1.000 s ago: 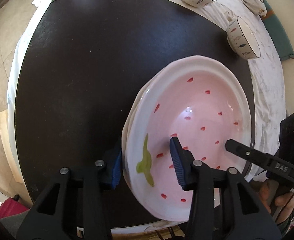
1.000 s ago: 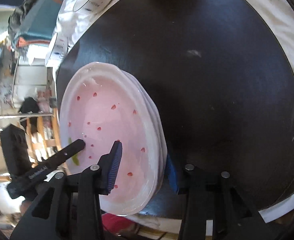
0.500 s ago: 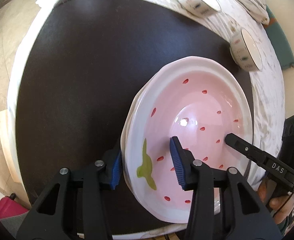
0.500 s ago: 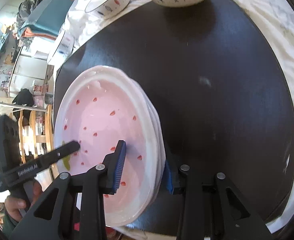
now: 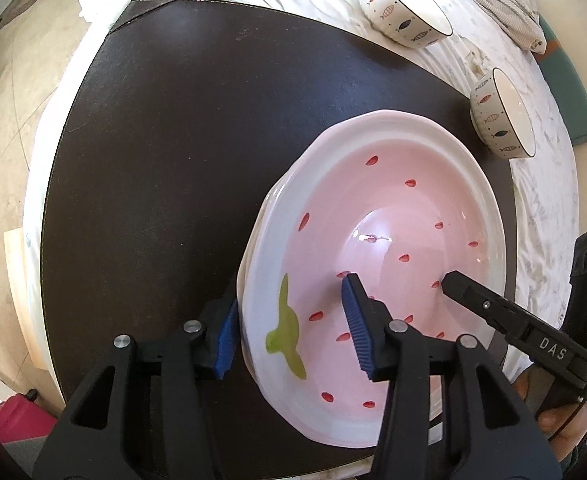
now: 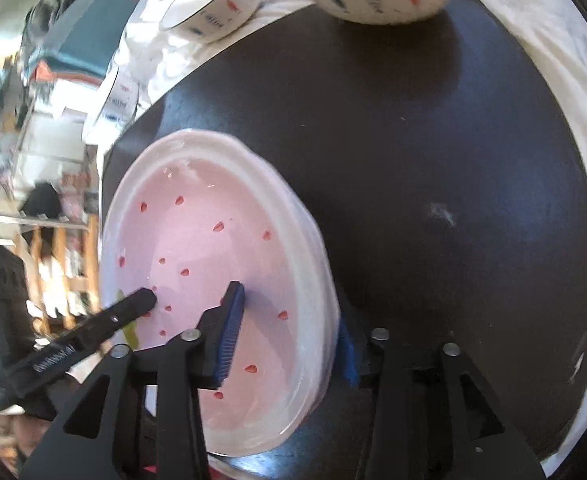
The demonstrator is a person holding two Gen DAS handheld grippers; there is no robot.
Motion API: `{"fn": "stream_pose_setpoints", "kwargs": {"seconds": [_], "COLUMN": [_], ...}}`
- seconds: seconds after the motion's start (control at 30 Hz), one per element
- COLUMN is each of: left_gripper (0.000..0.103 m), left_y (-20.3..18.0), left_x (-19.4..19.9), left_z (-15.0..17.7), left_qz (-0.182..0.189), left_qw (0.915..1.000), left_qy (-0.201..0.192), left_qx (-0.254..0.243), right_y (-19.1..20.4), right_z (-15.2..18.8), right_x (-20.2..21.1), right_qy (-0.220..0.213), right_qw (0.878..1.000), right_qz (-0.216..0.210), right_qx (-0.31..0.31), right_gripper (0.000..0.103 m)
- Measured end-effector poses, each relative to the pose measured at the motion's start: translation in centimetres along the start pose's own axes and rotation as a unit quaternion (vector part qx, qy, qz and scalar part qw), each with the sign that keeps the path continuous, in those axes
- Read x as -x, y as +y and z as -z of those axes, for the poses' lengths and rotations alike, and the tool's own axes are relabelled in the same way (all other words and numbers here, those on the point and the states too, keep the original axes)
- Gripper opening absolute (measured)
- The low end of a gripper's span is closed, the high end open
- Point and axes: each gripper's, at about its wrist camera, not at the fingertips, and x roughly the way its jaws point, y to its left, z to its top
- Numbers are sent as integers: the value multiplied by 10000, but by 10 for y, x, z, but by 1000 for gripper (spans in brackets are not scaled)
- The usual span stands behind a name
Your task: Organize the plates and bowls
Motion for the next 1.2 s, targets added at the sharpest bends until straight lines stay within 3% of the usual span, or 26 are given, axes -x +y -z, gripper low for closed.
{"fn": "stream_pose_setpoints", "kwargs": {"seconds": [0.23, 0.3, 0.5, 0.63, 0.67, 0.9, 0.93, 1.0, 1.03, 1.2], "left_gripper": [49, 58, 59, 59, 59, 60, 63, 93, 100, 103], "left_y": [10, 10, 4, 2, 1, -17, -22, -23, -22, -22], "left_x": [13, 19, 53, 82, 90, 116, 120, 125, 129, 134], "left_z": [4, 7, 21, 32, 36, 50, 50, 50, 50, 46], "left_qz": [61, -41, -660, -748, -767, -763, -800, -796, -749, -680], "left_qw": [9997, 9996, 9931, 9871, 9853, 9768, 9749, 9723, 9706, 9652], "left_qy": [-162, -268, -911, -1329, -1434, -1912, -1992, -2123, -2227, -2481], "left_qx": [151, 79, -340, -497, -531, -599, -588, -569, -528, -479], "right_y": [3, 5, 14, 19, 22, 40, 43, 44, 46, 48], "right_z": [0, 3, 14, 20, 23, 47, 49, 53, 54, 47], "right_x": [15, 25, 42, 57, 60, 109, 113, 123, 129, 145], "right_qy": [-395, -593, -940, -1082, -1140, -1928, -1985, -2062, -2097, -2312], "right_qw": [9991, 9982, 9955, 9941, 9934, 9807, 9795, 9778, 9771, 9717], "right_qz": [59, 16, 129, 90, 93, 319, 333, 377, 370, 473], "right_qx": [-138, -110, 53, 49, 63, 89, 71, 24, 30, 139], "right_gripper": [55, 63, 83, 86, 91, 103, 103, 103, 103, 103]}}
